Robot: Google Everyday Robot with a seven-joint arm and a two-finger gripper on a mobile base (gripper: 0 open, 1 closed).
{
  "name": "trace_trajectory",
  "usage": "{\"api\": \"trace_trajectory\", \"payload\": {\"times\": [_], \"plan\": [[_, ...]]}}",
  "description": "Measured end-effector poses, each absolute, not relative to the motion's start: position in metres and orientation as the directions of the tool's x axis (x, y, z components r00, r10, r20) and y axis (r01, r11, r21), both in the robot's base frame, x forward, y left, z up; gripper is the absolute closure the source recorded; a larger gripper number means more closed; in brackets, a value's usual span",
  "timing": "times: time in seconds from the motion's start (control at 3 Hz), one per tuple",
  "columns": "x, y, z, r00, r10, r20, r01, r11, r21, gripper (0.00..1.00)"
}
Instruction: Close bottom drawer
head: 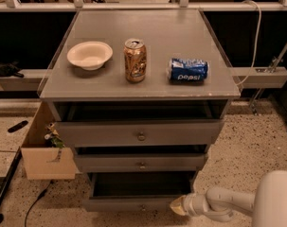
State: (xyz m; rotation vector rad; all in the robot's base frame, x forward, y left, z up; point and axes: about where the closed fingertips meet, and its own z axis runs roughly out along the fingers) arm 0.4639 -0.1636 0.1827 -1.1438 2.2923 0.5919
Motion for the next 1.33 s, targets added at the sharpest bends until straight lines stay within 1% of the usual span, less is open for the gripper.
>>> {"api": "trace_trajectory", "payload": {"times": [0.33,0.67,1.0,1.33], "plan": [[0.498,-0.162,0.174,-0.516,-0.613,-0.598,-0.811,0.575,0.11,1.0],[0.498,-0.162,0.174,-0.516,-0.613,-0.598,-0.811,0.575,0.11,0.96],[0.498,-0.162,0.174,-0.516,-0.613,-0.598,-0.811,0.575,0.11,0.73],[0.513,-0.162,0.18,-0.514,-0.608,-0.605,-0.805,0.586,0.095,0.5]]}}
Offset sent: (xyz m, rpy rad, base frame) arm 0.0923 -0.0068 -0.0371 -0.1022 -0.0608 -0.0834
